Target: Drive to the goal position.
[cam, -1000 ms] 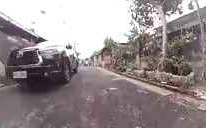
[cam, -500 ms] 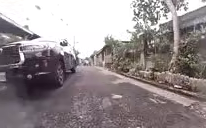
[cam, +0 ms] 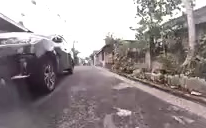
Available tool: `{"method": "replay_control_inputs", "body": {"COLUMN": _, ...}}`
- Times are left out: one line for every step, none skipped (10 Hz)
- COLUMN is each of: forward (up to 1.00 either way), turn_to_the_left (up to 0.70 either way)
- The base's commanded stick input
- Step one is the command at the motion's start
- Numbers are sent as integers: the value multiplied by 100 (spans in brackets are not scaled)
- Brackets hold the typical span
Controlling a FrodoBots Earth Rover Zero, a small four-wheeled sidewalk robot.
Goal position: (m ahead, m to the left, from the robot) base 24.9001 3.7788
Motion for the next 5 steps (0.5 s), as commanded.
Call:
{"method": "replay_control_inputs", "body": {"forward": 100, "turn_to_the_left": 0}}
{"method": "replay_control_inputs", "body": {"forward": 100, "turn_to_the_left": 0}}
{"method": "replay_control_inputs", "body": {"forward": 100, "turn_to_the_left": 0}}
{"method": "replay_control_inputs", "body": {"forward": 100, "turn_to_the_left": 1}}
{"method": "replay_control_inputs", "body": {"forward": 100, "turn_to_the_left": 3}}
